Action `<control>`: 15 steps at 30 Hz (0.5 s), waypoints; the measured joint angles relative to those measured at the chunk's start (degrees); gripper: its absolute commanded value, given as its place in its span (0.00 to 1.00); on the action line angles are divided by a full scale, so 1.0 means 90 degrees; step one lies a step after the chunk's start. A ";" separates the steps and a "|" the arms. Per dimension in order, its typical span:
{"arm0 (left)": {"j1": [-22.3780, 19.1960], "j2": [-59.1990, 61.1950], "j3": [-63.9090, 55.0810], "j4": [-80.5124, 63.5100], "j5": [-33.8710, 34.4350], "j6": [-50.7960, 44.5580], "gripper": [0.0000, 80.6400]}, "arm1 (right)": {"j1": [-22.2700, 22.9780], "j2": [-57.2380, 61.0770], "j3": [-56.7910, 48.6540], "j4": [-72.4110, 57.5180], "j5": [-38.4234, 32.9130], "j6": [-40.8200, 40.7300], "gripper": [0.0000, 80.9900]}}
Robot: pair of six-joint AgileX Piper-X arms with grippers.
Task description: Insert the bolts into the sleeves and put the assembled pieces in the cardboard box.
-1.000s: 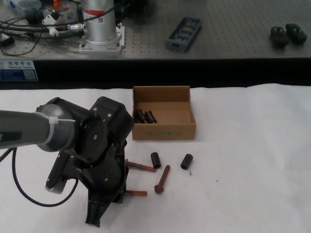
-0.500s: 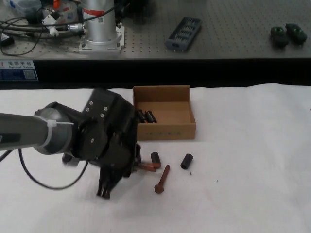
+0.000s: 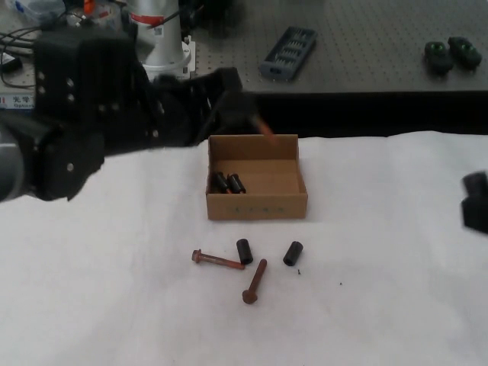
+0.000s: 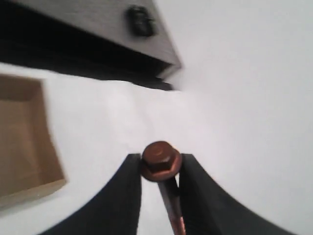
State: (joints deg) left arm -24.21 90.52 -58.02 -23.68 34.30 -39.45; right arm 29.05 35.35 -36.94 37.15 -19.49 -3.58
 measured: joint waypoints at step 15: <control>-0.0186 -0.1031 0.0000 -0.0871 0.3053 0.0545 0.01 | 0.0000 0.0513 0.1815 -0.3610 -0.2196 0.0453 0.03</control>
State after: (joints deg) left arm -25.88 81.24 -58.02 -31.52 61.77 -34.55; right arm 29.05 39.96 -20.61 4.66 -39.25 0.50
